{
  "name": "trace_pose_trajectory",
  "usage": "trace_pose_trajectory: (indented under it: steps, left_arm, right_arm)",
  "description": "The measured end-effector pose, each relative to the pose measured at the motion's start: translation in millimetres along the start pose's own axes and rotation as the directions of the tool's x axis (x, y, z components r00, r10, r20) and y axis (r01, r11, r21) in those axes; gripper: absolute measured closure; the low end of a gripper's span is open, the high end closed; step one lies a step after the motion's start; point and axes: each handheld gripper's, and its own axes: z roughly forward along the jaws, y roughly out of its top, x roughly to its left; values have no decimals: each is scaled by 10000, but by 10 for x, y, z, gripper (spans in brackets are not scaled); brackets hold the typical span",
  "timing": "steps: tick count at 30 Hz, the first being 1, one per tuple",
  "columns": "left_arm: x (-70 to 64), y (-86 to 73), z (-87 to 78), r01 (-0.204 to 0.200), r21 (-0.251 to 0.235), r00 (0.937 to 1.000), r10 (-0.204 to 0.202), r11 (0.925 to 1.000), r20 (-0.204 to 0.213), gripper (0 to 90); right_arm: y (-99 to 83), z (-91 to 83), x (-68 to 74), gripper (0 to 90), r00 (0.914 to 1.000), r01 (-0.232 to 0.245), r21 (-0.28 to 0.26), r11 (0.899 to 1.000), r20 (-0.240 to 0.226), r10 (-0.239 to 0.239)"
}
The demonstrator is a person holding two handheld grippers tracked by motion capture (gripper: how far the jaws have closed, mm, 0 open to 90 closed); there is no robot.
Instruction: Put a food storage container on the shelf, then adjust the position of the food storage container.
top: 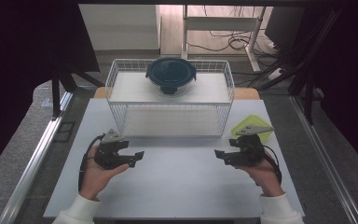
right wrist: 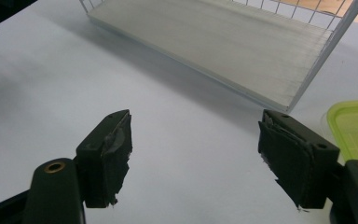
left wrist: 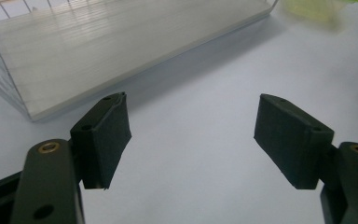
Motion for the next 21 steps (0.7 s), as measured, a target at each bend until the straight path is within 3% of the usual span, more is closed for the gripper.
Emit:
trace_pose_trajectory:
  steps: [14, 21]
  left_arm:
    - [87, -7, -38, 168, -145, 9998, -167, 9998, 56, 233]
    - [72, -32, -60, -238, 75, 9994, 240, 9997, -254, 216]
  right_arm:
    - [43, 80, -146, 355, 9993, 36, 313, 9995, 367, -48]
    - [118, 139, -289, 492, 9966, 164, 652, 9977, 794, -216]
